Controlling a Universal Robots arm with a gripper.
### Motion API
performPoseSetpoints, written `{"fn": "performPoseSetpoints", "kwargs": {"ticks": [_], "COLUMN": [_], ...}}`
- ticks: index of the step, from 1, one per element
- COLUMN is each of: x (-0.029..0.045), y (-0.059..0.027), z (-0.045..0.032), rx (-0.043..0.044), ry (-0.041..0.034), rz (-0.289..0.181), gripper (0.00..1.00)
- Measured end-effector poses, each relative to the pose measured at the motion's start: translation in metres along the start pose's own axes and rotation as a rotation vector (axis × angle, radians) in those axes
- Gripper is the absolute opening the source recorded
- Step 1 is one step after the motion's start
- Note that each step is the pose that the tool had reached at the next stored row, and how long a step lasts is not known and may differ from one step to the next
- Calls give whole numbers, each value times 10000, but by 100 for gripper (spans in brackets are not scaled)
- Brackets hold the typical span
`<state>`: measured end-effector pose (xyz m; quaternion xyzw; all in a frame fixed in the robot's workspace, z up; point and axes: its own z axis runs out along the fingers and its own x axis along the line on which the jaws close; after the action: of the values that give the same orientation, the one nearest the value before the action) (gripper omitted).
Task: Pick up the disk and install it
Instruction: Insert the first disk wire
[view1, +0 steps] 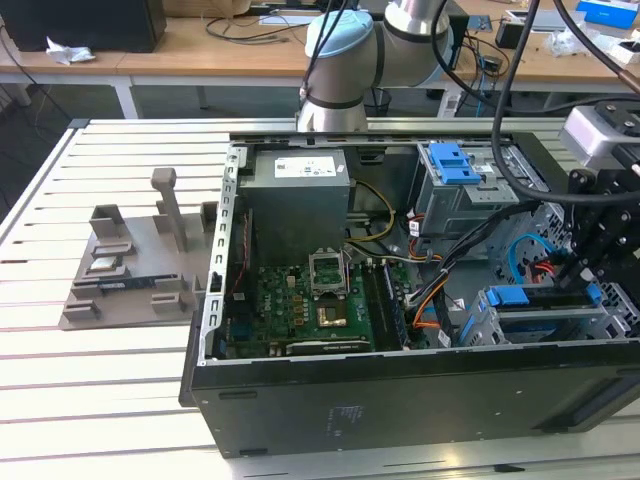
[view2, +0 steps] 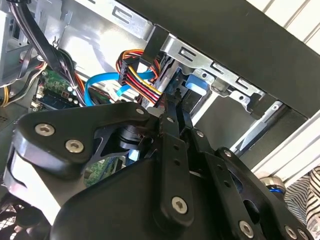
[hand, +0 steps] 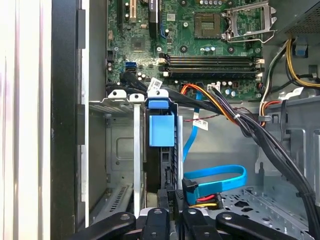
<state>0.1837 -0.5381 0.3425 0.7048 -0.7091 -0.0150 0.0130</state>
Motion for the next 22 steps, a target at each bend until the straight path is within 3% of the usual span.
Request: {"fn": "performPoseSetpoints", "kwargs": {"ticks": [22], "x": [11], "y": [6], "z": [-2], "rx": [7], "ry": [0], "rz": [-1], "gripper": [17]}}
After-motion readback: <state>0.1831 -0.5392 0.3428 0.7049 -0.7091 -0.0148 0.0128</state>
